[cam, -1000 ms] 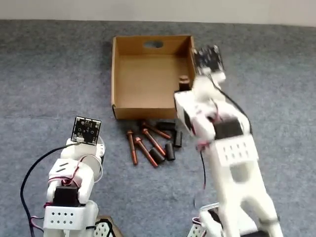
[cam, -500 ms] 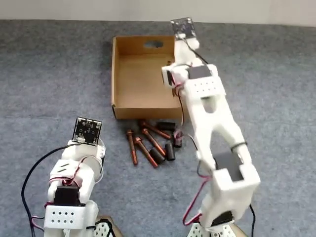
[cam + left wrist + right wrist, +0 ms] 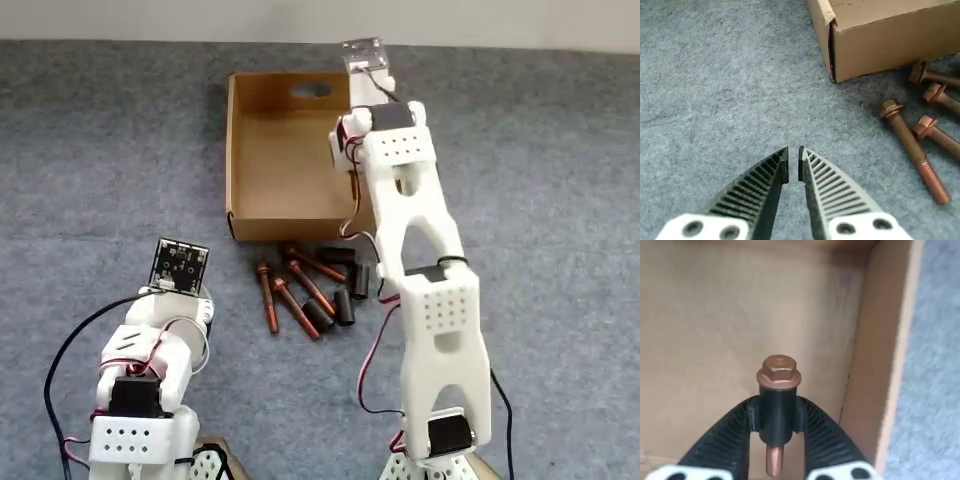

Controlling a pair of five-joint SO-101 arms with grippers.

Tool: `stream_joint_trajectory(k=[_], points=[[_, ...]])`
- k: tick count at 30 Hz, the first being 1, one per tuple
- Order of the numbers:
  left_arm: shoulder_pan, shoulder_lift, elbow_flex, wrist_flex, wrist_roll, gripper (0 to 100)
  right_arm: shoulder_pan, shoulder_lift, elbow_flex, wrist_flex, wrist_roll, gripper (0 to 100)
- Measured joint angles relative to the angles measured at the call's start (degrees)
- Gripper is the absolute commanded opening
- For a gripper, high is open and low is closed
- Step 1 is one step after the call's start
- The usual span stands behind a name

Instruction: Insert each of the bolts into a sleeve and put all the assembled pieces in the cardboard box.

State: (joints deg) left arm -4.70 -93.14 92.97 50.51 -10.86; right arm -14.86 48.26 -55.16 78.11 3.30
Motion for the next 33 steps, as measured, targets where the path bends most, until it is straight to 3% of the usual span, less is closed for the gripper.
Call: stream_joint_trajectory(k=[10,21,27,33], points=[[0.0,0.0,0.0,0.0,-0.1,6,0.0,10.5,-16.4,12.6,0.0,0.7],[0.0,0.0,0.0,0.0,-0.1,6,0.1,15.1,-17.7,13.9,0.0,1.1],[0.0,0.0,0.0,0.0,-0.1,6,0.1,15.1,-17.8,13.9,-2.8,15.0],[0.0,0.0,0.0,0.0,-0.1,6,0.1,14.9,-20.0,13.9,-4.7,15.1]])
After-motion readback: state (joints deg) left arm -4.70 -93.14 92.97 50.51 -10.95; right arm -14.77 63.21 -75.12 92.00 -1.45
